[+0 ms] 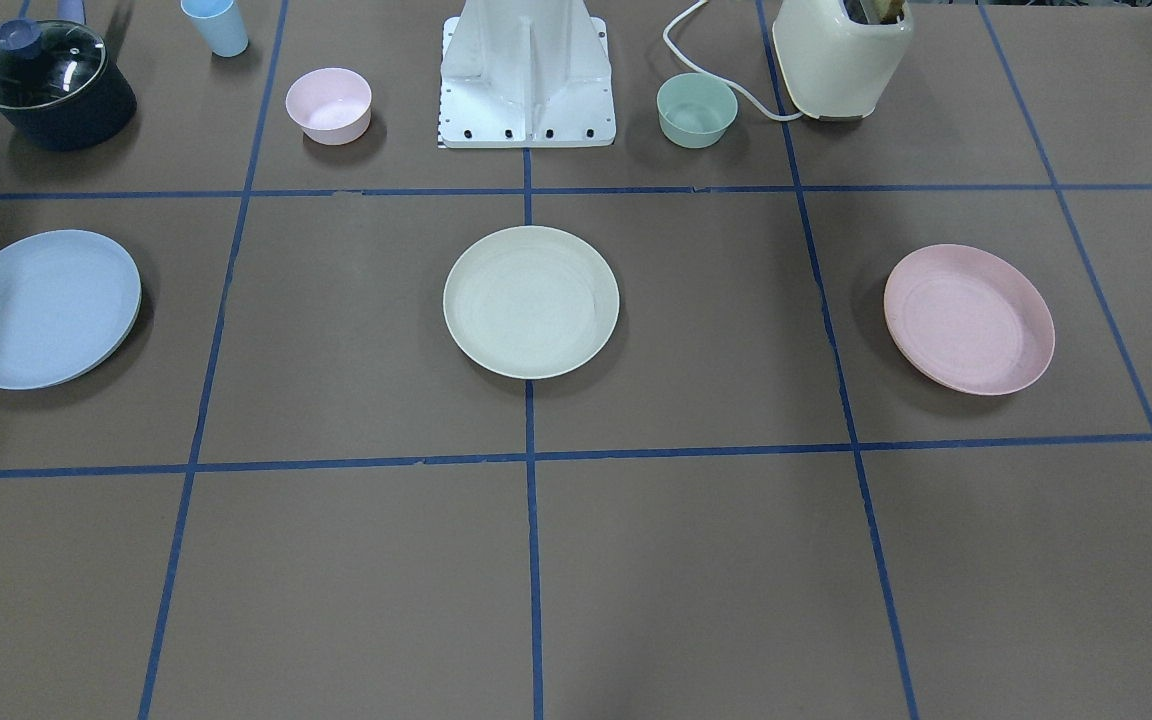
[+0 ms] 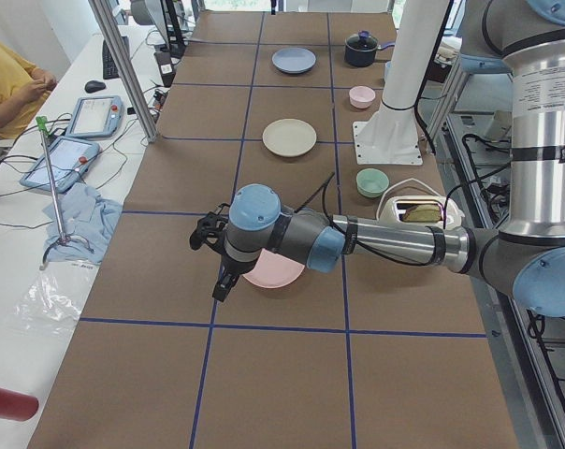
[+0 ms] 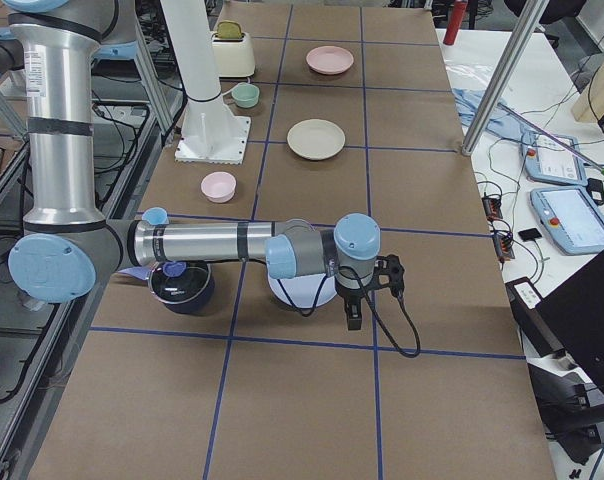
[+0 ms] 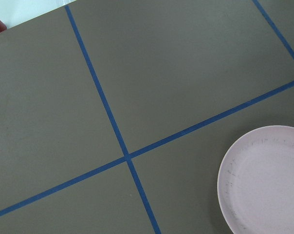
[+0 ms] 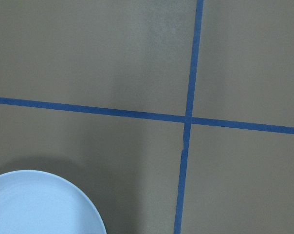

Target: Stack three plates with pink and blue

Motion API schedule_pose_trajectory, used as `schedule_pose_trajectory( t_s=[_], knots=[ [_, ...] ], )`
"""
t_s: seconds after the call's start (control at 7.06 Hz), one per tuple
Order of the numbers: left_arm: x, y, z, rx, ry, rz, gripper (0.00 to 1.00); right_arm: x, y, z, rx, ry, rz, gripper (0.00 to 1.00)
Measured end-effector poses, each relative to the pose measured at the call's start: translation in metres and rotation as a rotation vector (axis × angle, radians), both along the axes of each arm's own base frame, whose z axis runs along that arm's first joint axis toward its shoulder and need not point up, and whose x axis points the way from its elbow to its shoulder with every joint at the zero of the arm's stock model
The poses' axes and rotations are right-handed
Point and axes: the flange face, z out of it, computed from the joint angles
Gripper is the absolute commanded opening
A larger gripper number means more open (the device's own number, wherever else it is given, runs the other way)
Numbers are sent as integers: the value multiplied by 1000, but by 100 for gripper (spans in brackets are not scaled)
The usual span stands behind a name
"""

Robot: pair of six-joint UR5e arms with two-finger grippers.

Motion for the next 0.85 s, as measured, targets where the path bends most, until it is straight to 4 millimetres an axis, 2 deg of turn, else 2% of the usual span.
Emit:
schedule_pose_trajectory(
  t_s=[0.28,0.85],
  knots=[
    [1,5,3,-12,19,6,100,6,10,-6,9,3,12,100],
    [1,22,12,-24,37,12,100,7,22,1,-2,-2,13,100]
  ],
)
